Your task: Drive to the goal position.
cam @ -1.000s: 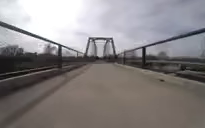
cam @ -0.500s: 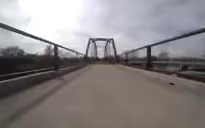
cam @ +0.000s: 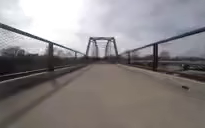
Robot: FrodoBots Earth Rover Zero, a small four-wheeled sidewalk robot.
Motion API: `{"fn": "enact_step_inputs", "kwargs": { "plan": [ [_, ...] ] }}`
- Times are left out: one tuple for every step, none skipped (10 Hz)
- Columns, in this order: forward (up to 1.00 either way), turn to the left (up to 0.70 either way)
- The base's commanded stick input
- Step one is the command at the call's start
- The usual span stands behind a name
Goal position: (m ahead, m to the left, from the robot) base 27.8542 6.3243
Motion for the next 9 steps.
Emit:
{"fn": "enact_step_inputs", "kwargs": {
  "plan": [
    [1.00, 0.00],
    [1.00, 0.00],
    [1.00, -0.01],
    [1.00, -0.02],
    [1.00, -0.02],
    [1.00, -0.25],
    [1.00, -0.28],
    [1.00, -0.14],
    [1.00, 0.00]
  ]
}}
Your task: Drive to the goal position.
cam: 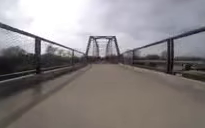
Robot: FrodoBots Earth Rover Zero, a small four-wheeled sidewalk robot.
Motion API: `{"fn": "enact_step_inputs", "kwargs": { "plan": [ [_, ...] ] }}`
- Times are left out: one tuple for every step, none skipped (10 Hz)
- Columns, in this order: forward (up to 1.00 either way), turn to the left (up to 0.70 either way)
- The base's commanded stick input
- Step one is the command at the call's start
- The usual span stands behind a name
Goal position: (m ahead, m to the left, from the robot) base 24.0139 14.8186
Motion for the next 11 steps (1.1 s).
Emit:
{"fn": "enact_step_inputs", "kwargs": {
  "plan": [
    [1.00, 0.00],
    [1.00, 0.00],
    [1.00, 0.00],
    [1.00, 0.00],
    [1.00, 0.00],
    [1.00, 0.00],
    [1.00, 0.00],
    [1.00, 0.00],
    [1.00, 0.00],
    [1.00, 0.00],
    [1.00, 0.00]
  ]
}}
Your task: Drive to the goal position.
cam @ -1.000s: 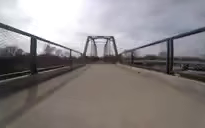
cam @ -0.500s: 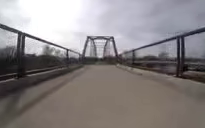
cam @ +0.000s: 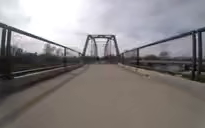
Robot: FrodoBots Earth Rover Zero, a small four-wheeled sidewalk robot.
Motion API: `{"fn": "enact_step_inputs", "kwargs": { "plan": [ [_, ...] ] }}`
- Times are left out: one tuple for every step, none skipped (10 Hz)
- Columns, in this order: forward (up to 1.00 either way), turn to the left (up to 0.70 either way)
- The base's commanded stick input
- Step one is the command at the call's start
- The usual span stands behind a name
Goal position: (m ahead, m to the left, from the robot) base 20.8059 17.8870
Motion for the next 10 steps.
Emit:
{"fn": "enact_step_inputs", "kwargs": {
  "plan": [
    [1.00, 0.00],
    [1.00, 0.00],
    [1.00, -0.02],
    [1.00, -0.02],
    [1.00, -0.03],
    [1.00, -0.26],
    [1.00, -0.28],
    [1.00, -0.03],
    [1.00, 0.00],
    [1.00, 0.00]
  ]
}}
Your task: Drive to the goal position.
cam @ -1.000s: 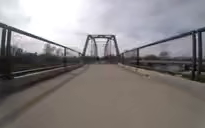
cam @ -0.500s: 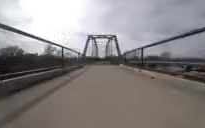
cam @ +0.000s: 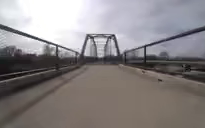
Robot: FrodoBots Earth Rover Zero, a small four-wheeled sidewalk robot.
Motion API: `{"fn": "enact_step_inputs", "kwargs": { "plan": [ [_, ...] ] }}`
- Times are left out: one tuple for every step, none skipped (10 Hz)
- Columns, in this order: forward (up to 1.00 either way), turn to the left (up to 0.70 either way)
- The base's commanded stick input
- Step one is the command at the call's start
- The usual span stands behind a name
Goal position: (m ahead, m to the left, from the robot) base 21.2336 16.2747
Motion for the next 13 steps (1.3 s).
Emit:
{"fn": "enact_step_inputs", "kwargs": {
  "plan": [
    [1.00, 0.00],
    [1.00, 0.00],
    [1.00, 0.00],
    [1.00, 0.00],
    [1.00, 0.00],
    [1.00, -0.03],
    [1.00, -0.24],
    [1.00, -0.31],
    [1.00, -0.18],
    [1.00, -0.03],
    [1.00, 0.00],
    [1.00, 0.00],
    [1.00, 0.00]
  ]
}}
